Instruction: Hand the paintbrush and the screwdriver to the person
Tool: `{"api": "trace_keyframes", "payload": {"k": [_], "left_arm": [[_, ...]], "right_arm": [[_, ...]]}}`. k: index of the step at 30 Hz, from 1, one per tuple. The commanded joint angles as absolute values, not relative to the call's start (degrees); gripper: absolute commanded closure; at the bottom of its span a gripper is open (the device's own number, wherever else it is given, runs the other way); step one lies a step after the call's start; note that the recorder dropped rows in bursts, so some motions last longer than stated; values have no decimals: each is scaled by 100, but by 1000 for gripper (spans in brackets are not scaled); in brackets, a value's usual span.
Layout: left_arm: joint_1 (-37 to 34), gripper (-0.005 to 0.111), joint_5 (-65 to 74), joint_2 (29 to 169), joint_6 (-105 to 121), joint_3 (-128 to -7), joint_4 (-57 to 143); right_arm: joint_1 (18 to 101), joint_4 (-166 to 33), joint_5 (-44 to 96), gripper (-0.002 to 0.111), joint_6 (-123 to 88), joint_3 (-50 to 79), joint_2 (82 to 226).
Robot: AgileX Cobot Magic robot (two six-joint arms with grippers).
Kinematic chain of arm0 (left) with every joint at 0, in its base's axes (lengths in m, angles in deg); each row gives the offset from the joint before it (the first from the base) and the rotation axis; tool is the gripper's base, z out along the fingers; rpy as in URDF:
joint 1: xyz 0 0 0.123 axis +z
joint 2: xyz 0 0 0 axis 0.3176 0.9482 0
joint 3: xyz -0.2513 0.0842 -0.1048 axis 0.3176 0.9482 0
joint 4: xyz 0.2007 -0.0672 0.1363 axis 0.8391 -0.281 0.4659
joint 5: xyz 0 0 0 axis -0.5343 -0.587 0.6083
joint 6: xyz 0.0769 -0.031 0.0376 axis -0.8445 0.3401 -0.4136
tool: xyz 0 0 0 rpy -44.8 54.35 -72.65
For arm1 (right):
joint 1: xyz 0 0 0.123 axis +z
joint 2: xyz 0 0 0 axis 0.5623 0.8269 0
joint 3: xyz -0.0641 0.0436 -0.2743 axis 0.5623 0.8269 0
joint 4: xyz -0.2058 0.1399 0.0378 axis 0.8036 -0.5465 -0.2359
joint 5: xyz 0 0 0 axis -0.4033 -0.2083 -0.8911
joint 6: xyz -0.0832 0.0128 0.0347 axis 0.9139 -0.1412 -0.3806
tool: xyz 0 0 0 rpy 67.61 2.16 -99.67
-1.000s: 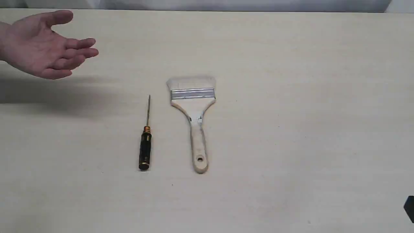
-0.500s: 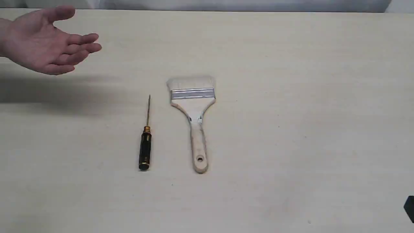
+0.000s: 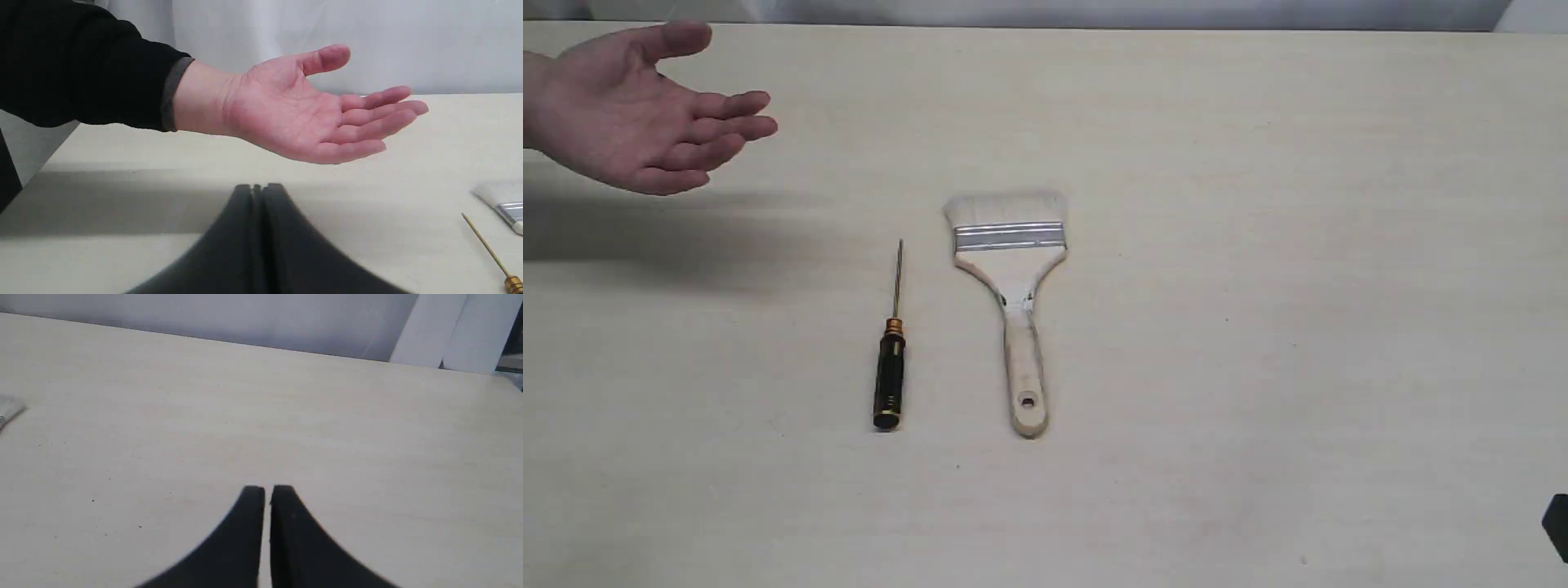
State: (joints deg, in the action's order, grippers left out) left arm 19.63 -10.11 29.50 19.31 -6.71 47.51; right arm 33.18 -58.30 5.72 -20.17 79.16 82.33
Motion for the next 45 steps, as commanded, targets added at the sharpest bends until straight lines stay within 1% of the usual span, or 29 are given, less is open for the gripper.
{"api": "trace_keyframes", "payload": {"k": [1, 4, 7, 11, 20, 22, 24, 25, 26, 28, 31, 32, 35, 39, 45], "left_arm": [[1915, 107, -974, 2936, 1943, -659, 4737], [1915, 107, -974, 2936, 1943, -659, 4737], [1915, 107, -974, 2936, 1943, -659, 4737], [1915, 107, -974, 2936, 1943, -659, 4737], [1915, 107, -989, 2936, 1943, -659, 4726], [1915, 107, -976, 2936, 1943, -659, 4726], [1915, 107, -976, 2936, 1943, -659, 4726], [1915, 107, -976, 2936, 1943, -659, 4726], [1915, 107, -976, 2936, 1943, -659, 4737], [1915, 107, -976, 2936, 1943, -659, 4737], [1915, 107, -976, 2936, 1943, -659, 4737], [1915, 107, -976, 2936, 1943, -659, 4737], [1915, 107, -976, 2936, 1943, -659, 4737], [1915, 107, -976, 2936, 1943, -659, 4737], [1915, 107, -976, 2936, 1943, -659, 4737]], "right_arm": [[3289, -5588, 658, 104, -1899, 7935, 8201], [3289, -5438, 1037, 104, -1888, 7935, 8201], [3289, -5449, 2341, 104, -1888, 7935, 8201], [3289, -5474, 3541, 104, -1888, 7935, 8201], [3289, -5563, 4397, 104, -2032, 7935, 8201], [3300, -5884, 4855, 104, -3242, 7935, 8201], [3300, -6115, 4914, 104, -5722, 7935, 8201], [3300, -5987, 4900, 104, -6381, 7935, 8201], [3300, -5666, 4955, 104, -6761, 7935, 8201], [3300, -4439, 5213, 104, -6745, 7935, 8201], [3300, -1685, 5804, 104, -7037, 7840, 8201], [3300, -1286, 5974, 104, -7312, 7746, 8201], [3288, -638, 5805, 104, -8323, 7411, 8405], [3288, 91, 5496, 104, -9153, 6793, 9010], [3288, 130, 5396, 104, -8976, 5642, 10421]]}}
